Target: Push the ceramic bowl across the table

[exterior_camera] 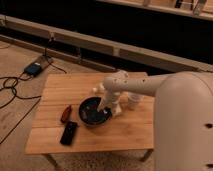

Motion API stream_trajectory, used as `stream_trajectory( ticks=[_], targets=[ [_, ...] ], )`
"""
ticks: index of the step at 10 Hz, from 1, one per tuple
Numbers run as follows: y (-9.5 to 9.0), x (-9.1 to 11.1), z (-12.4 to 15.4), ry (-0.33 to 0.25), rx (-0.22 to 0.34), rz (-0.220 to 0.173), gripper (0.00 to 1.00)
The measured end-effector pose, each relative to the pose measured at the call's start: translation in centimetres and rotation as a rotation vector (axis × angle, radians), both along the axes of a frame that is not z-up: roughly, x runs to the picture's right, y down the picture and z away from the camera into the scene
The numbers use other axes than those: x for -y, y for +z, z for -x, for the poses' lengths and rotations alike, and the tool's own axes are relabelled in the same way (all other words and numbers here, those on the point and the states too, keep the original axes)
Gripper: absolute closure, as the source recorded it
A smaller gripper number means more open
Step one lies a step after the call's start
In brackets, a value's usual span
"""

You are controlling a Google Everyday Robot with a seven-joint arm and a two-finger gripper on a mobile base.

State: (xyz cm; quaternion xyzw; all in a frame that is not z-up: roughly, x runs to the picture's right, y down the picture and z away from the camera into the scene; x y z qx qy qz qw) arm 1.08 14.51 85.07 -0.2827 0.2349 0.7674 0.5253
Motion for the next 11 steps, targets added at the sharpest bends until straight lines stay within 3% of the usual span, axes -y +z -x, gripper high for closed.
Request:
stream_trajectory(
  ticks=[5, 11],
  targets=[
    [-0.1, -0.3, 0.2, -0.008, 0.006, 0.002, 0.35],
    [0.0, -0.2, 4.6, -0.067, 0.088, 0.008, 0.35]
  ],
)
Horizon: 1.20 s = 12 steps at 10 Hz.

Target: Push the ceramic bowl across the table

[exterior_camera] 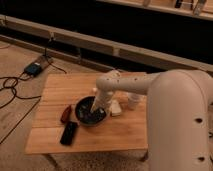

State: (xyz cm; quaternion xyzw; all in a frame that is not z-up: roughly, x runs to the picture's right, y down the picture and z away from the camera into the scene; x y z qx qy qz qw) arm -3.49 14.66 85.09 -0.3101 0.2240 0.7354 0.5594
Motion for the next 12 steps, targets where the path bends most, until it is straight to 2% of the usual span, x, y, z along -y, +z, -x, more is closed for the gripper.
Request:
stream_trajectory(
  ticks=[4, 7, 9, 12],
  targets=[
    [1.6, 0.3, 3.5, -0.019, 0.076, 0.007, 0.35],
    [2.7, 1.7, 6.1, -0.023, 0.131, -0.008, 0.35],
    [3.0, 2.5, 6.8, -0.018, 0.150, -0.019, 0.35],
    [3.0, 2.5, 6.8, -0.018, 0.151, -0.018, 0.35]
  ],
)
